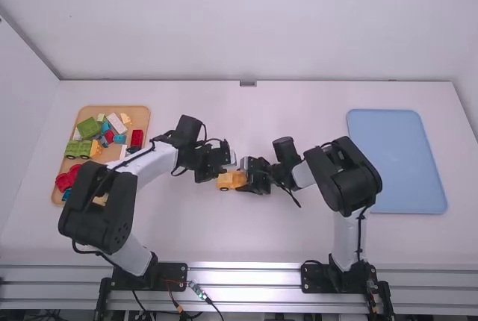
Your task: Assemble lego blocks to make yellow taxi
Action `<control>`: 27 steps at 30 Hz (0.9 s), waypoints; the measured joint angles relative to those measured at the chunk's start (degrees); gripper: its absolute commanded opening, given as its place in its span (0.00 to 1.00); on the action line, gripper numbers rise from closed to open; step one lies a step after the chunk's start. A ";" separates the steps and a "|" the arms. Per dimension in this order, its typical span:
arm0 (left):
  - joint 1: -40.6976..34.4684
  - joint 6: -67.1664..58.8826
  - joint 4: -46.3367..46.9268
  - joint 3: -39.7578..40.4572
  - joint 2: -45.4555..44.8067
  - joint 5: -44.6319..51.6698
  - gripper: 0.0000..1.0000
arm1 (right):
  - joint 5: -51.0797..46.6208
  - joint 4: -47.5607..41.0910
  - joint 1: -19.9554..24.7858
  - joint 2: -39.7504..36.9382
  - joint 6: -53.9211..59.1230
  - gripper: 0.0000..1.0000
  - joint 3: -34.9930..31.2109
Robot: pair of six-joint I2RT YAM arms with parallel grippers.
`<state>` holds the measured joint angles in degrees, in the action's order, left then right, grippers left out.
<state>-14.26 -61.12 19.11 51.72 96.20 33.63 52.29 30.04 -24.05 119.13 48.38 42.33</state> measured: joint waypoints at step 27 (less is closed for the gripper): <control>0.00 4.76 -9.88 -7.10 -0.11 3.17 0.02 | 0.00 0.00 0.00 0.00 -0.15 0.45 0.00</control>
<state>-14.26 -56.36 9.23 44.62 96.09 36.80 52.29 30.04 -24.05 119.13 48.23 42.33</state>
